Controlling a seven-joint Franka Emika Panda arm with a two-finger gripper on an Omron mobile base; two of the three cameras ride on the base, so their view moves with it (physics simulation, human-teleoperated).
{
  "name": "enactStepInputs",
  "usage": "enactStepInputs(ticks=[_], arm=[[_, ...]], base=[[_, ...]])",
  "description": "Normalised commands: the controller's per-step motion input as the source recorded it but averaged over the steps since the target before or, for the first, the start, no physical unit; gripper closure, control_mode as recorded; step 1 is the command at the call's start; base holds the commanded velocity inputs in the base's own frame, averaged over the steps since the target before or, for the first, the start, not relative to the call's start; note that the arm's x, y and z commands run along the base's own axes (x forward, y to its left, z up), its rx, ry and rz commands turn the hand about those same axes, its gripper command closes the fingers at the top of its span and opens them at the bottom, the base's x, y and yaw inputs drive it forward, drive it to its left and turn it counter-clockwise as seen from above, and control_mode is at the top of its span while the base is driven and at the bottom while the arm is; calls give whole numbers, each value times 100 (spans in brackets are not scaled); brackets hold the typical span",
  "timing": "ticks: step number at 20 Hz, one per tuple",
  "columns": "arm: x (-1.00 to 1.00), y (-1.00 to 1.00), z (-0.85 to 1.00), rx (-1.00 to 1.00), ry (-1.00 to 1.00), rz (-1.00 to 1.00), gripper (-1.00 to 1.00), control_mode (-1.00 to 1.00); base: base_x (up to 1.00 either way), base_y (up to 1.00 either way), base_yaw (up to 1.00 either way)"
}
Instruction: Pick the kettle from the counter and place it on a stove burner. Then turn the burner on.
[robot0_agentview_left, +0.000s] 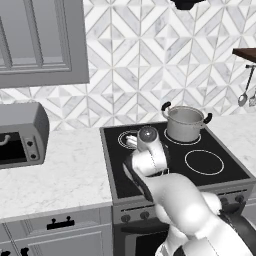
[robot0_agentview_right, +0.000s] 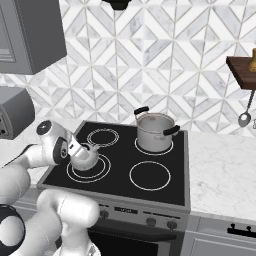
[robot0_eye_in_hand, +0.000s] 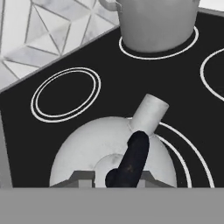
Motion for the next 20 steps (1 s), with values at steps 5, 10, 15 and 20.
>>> enactStepInputs(ticks=[5,10,15,20], arm=[[5,-15,-32,0,2,0,100,-100],[27,0,-35,0,17,0,100,-100],[12,0,-33,-6,9,0,100,-100],[0,-8,-14,-4,0,0,100,-100]], base=[[0,0,0],[0,0,0],[0,0,0],[0,0,0]])
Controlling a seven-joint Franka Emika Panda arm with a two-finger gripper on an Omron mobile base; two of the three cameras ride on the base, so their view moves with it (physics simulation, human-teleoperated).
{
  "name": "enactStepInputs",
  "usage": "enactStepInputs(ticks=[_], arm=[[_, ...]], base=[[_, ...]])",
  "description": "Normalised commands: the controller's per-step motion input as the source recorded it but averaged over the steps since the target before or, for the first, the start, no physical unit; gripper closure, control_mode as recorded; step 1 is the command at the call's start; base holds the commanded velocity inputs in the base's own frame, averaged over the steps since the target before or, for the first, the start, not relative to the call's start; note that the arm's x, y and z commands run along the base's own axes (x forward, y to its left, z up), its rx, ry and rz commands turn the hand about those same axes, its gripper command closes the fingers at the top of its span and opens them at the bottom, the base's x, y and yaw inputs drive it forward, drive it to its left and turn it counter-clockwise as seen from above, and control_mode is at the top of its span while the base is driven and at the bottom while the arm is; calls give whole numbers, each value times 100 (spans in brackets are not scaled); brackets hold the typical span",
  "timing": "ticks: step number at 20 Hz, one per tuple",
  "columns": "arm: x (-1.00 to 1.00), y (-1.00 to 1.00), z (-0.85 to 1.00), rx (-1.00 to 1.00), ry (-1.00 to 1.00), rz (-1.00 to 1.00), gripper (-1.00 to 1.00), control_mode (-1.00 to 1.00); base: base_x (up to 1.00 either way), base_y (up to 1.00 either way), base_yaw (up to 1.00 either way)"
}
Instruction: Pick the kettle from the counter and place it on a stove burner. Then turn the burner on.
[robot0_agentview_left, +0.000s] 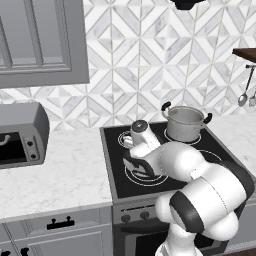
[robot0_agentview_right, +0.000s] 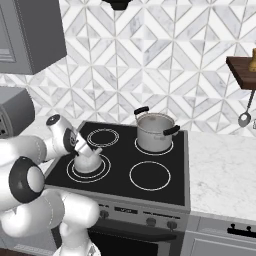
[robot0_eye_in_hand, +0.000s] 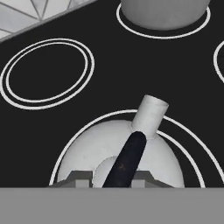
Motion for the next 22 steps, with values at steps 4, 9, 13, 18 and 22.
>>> enactStepInputs(ticks=[4,9,13,18,22], arm=[[0,-3,-3,0,0,0,100,-100],[0,0,0,0,0,0,-100,-100],[0,0,0,0,0,0,-100,-100],[-2,0,7,0,0,0,-100,-100],[-2,0,39,0,0,0,-100,-100]], base=[[0,0,0],[0,0,0],[0,0,0],[0,0,0],[0,0,0]])
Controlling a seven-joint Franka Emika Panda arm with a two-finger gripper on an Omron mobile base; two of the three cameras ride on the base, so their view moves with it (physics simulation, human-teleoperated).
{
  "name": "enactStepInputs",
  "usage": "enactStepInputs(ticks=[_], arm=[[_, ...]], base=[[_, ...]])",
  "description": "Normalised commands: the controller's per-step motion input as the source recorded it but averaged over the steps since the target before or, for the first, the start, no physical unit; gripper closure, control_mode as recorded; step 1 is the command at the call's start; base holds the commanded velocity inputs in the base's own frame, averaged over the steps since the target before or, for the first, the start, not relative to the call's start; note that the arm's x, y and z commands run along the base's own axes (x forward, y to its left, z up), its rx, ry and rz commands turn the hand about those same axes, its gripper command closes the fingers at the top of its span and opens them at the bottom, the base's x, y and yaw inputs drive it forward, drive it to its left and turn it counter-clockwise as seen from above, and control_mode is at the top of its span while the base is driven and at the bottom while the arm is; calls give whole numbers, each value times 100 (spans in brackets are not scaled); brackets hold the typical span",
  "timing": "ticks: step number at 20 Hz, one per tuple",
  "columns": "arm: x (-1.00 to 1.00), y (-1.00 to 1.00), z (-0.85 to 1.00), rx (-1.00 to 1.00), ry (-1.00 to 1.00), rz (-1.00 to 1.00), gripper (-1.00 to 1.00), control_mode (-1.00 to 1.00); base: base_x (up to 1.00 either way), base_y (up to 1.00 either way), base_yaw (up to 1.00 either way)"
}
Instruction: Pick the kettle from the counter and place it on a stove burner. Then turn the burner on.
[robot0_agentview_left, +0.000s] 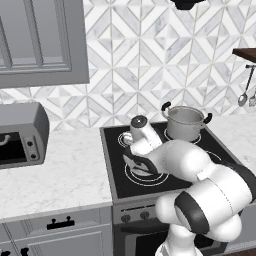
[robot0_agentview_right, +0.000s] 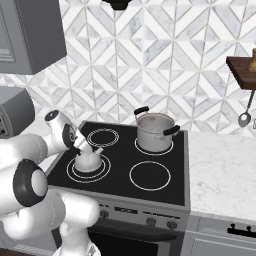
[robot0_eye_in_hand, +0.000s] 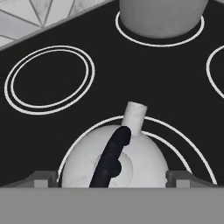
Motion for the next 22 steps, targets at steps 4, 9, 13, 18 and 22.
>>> enactStepInputs(ticks=[4,9,13,18,22], arm=[[-13,4,70,0,0,0,-100,-100],[-76,9,42,-1,-5,0,-100,-100],[-100,34,-35,-9,-5,2,-100,-100],[-100,89,-95,-30,-2,16,-100,-100],[-100,100,-100,-46,0,26,-100,-100]], base=[[0,0,0],[0,0,0],[0,0,0],[0,0,0],[0,0,0]])
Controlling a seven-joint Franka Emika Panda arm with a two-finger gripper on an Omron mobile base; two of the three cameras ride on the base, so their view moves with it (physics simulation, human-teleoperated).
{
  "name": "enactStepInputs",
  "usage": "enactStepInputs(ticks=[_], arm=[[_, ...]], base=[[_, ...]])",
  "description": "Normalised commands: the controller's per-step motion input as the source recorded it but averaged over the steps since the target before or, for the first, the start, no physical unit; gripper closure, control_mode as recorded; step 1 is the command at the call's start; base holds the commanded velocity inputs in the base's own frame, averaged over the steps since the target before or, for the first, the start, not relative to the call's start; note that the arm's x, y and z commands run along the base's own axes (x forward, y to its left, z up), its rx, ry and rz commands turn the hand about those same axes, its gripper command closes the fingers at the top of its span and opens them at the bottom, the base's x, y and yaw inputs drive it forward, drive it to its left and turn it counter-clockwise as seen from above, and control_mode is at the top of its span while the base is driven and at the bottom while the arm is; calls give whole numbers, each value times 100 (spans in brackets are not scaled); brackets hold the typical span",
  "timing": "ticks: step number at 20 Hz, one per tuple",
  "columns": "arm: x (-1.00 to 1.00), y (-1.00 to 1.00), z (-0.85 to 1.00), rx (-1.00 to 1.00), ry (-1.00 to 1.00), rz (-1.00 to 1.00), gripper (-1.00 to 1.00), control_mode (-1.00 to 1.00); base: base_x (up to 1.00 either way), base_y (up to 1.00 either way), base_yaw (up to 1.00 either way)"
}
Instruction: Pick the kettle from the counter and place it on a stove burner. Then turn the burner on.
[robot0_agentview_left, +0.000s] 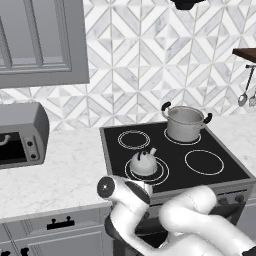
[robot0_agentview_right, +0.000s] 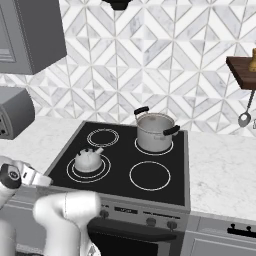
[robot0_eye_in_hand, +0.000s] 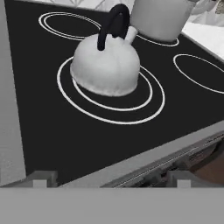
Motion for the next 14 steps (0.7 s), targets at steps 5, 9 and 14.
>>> enactStepInputs(ticks=[5,9,14], arm=[[-64,34,-100,-26,-20,23,-100,-100],[-16,0,-71,-8,-50,12,-100,-100],[0,0,-28,0,-25,4,-100,-100]], base=[[0,0,0],[0,0,0],[0,0,0]])
